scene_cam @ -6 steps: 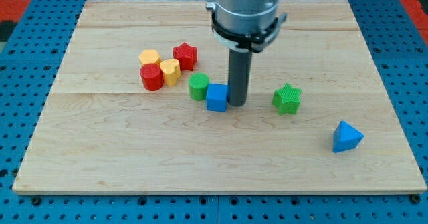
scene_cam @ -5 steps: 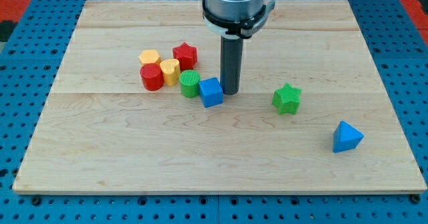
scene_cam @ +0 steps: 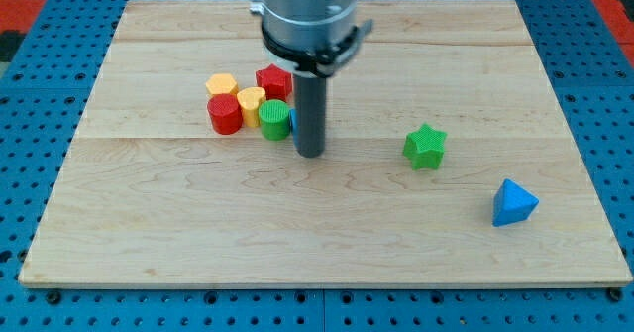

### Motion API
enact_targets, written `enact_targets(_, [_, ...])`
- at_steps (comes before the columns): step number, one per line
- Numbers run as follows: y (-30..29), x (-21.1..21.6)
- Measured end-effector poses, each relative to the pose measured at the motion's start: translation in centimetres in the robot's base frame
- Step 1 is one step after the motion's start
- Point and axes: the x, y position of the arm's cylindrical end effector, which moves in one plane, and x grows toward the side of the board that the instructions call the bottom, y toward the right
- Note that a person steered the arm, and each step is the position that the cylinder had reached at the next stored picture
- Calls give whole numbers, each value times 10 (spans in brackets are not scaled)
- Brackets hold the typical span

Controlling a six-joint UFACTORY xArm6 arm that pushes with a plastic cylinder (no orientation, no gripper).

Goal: Adjust the blocks to form a group

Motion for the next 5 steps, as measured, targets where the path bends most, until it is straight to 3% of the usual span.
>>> enact_targets(2, [-16,-25])
enact_targets(3, [17,-8])
enact_targets(5, [46,-30])
